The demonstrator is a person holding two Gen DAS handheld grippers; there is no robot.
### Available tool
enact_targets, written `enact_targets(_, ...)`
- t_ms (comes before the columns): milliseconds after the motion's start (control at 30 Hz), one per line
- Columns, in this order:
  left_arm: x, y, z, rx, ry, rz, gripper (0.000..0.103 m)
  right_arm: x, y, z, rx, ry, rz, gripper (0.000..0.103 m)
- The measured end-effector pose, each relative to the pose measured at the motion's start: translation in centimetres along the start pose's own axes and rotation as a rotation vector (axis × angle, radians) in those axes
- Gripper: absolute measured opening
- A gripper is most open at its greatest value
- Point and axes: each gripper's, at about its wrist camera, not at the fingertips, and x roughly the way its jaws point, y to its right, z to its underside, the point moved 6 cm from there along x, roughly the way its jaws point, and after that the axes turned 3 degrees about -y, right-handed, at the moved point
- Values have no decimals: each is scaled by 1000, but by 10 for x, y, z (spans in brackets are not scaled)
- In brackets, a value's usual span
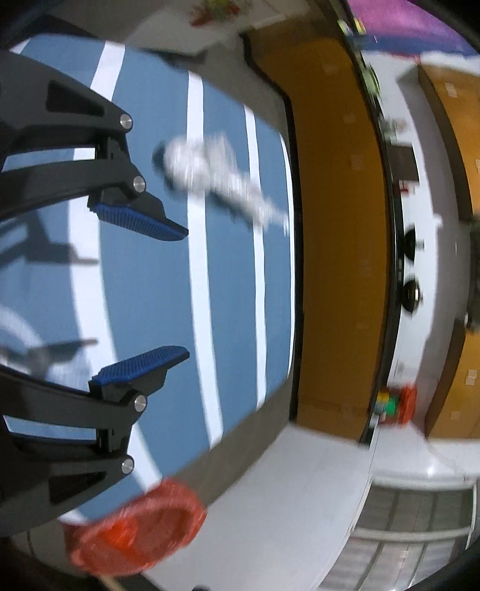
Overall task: Collect trash
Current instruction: 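Move both tools back to the table and grasp clear bag with left tool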
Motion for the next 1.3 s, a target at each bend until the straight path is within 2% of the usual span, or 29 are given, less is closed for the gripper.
enact_targets(133, 18, -53, -9, -53, -16, -104, 57, 12, -34, -3, -25, 0, -58, 74)
enact_targets(333, 50, -89, -10, -91, -90, -152, 56, 34, -81, -6, -61, -19, -134, 74)
enact_targets(600, 84, -100, 1, -108, -188, -143, 54, 50, -117, -8, -114, -42, -174, 74)
enact_targets(767, 87, -104, 3, -125, -194, -97, 31, 58, -137, -6, -134, -52, -190, 74)
enact_targets(867, 87, -105, 3, -124, -194, -75, 20, 63, -146, -3, -138, -65, -206, 74)
enact_targets(1067, 70, -108, 6, -133, -161, -38, 17, 73, -172, -1, -150, -88, -255, 74)
enact_targets(1300, 38, -129, 6, -140, -104, -65, 17, 97, -229, 0, -171, -123, -359, 74)
